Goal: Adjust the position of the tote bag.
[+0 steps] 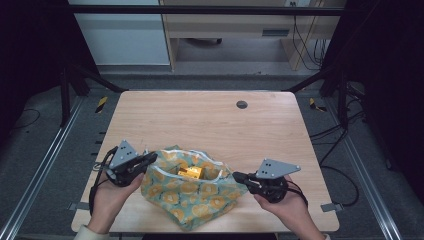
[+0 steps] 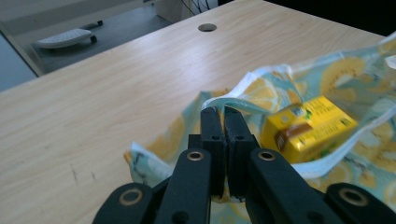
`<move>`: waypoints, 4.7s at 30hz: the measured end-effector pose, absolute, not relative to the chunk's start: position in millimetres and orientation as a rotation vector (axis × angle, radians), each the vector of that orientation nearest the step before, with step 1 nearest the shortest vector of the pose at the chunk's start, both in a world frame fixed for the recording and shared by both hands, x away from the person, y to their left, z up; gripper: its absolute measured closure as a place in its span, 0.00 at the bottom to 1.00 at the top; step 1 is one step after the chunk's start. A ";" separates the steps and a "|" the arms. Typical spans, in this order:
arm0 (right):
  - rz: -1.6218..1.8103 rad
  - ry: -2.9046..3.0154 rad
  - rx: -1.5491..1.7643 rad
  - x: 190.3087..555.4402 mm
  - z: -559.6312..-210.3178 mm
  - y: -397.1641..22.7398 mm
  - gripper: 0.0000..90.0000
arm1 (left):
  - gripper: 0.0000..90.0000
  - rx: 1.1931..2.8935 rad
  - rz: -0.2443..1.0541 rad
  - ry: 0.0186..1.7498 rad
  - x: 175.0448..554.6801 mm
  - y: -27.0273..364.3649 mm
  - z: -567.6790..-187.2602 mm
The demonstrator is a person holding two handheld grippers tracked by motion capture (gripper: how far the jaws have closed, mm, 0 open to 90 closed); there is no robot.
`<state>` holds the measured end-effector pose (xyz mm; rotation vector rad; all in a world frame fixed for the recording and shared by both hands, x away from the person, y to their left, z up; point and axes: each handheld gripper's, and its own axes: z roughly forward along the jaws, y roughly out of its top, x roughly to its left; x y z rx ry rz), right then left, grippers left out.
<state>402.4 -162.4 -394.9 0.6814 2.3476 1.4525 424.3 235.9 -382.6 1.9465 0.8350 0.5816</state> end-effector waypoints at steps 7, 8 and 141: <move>1.455 2.383 0.669 394.1 -407.1 -160.5 0.99 | 0.99 1.948 0.523 0.812 404.7 254.5 -406.0; 1.458 2.387 0.668 393.5 -408.5 -161.1 0.99 | 0.99 1.945 0.521 0.818 402.5 258.0 -409.5; 1.129 2.654 0.783 501.6 -443.4 -82.5 0.99 | 1.00 2.435 0.411 0.549 385.7 166.9 -479.2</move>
